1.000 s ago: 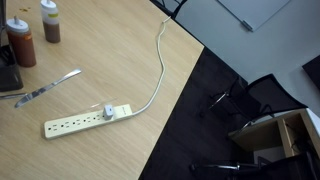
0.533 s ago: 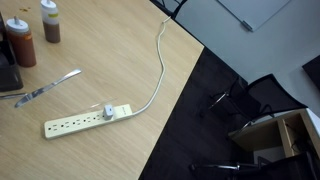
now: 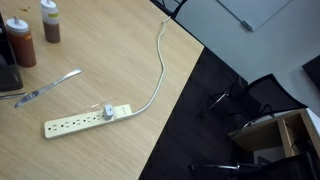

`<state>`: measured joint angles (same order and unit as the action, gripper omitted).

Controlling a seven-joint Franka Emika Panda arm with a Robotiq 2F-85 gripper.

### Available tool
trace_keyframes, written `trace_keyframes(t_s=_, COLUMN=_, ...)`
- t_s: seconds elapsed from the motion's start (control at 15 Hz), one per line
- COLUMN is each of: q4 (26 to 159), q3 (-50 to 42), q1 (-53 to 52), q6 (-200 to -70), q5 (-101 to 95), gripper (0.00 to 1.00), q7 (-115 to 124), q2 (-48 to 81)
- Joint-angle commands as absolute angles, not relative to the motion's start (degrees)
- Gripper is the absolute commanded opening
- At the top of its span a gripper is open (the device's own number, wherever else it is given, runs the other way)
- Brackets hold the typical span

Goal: Put the knife on the table

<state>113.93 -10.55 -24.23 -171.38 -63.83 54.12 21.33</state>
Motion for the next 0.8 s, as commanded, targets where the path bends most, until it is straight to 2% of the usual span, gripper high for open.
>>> trace_keyframes(t_s=0.0, q4=113.6, q3=-8.8, q1=-24.4, q6=-170.3, q5=-63.3, gripper=0.03, q7=49.4, q2=20.5)
trace_keyframes(t_s=0.27, q4=115.4, q3=-5.4, q1=-24.3, q6=-167.6, q5=-60.7, gripper=0.03, q7=43.5, q2=19.2)
trace_keyframes(t_s=0.73, q4=117.5, q3=-2.4, q1=-27.7, q6=-155.5, q5=-61.0, gripper=0.03, q7=36.6, q2=14.1)
